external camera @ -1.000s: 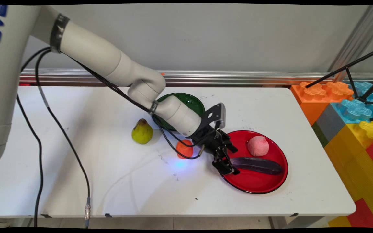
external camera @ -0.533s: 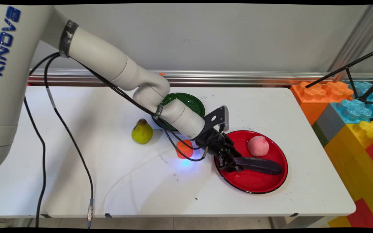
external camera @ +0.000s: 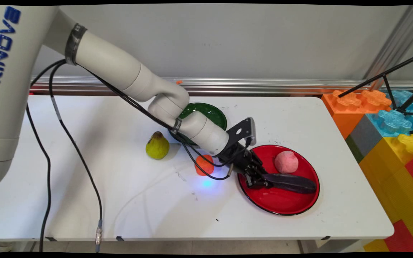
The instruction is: Place the picked object on the table
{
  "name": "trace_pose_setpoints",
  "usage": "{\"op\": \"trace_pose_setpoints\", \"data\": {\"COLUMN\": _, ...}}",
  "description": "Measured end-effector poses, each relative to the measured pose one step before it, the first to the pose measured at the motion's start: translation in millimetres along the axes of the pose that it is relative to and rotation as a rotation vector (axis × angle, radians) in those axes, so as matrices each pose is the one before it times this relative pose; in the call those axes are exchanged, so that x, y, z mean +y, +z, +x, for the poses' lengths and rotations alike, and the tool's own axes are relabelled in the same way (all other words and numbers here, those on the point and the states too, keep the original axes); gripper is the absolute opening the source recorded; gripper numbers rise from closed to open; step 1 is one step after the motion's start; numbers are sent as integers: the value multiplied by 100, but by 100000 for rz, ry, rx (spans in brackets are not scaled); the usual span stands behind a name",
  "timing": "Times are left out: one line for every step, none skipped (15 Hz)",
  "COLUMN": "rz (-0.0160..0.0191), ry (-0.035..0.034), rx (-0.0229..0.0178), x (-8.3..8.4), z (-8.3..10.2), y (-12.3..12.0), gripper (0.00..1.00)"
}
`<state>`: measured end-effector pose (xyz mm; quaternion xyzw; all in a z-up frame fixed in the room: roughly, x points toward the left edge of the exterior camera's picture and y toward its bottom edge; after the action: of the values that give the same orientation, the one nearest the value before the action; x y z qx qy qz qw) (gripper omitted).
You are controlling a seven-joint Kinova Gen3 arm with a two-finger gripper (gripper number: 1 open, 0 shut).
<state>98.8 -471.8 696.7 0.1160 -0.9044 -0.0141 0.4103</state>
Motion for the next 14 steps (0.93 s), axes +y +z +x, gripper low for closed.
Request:
{"op": "trace_pose_setpoints", "data": {"rz": -6, "ry": 35, "rx": 783, "x": 118, "z": 415, "y": -258, "gripper": 0}}
{"op": "trace_pose_setpoints", "data": {"rz": 8, "ry": 1, "rx": 670, "x": 60, "z": 380, "y": -299, "gripper": 0}}
{"op": "trace_pose_setpoints", "data": {"rz": 109, "ry": 239, "rx": 802, "x": 49, "z": 564, "y": -492, "gripper": 0}}
{"op": "trace_pose_setpoints", "data": {"rz": 157, "ry": 320, "rx": 743, "x": 43, "z": 597, "y": -703, "gripper": 0}}
{"op": "trace_pose_setpoints", "data": {"rz": -111, "ry": 527, "rx": 564, "x": 95, "z": 522, "y": -763, "gripper": 0}}
{"op": "trace_pose_setpoints", "data": {"rz": -138, "ry": 720, "rx": 484, "x": 129, "z": 573, "y": -1048, "gripper": 0}}
{"op": "trace_pose_setpoints", "data": {"rz": -445, "ry": 856, "rx": 221, "x": 200, "z": 481, "y": -1194, "gripper": 0}}
{"op": "trace_pose_setpoints", "data": {"rz": -541, "ry": 718, "rx": 20, "x": 193, "z": 292, "y": -1135, "gripper": 0}}
{"op": "trace_pose_setpoints", "data": {"rz": -598, "ry": 874, "rx": -116, "x": 209, "z": 228, "y": -1391, "gripper": 0}}
{"op": "trace_pose_setpoints", "data": {"rz": -539, "ry": 609, "rx": -215, "x": 169, "z": 48, "y": -1052, "gripper": 0}}
{"op": "trace_pose_setpoints", "data": {"rz": -510, "ry": 644, "rx": -273, "x": 167, "z": 8, "y": -1082, "gripper": 0}}
{"op": "trace_pose_setpoints", "data": {"rz": -638, "ry": 738, "rx": -455, "x": 190, "z": -108, "y": -1317, "gripper": 0}}
{"op": "trace_pose_setpoints", "data": {"rz": -889, "ry": 1013, "rx": -778, "x": 246, "z": -253, "y": -1537, "gripper": 0}}
{"op": "trace_pose_setpoints", "data": {"rz": -828, "ry": 938, "rx": -921, "x": 234, "z": -348, "y": -1513, "gripper": 0}}
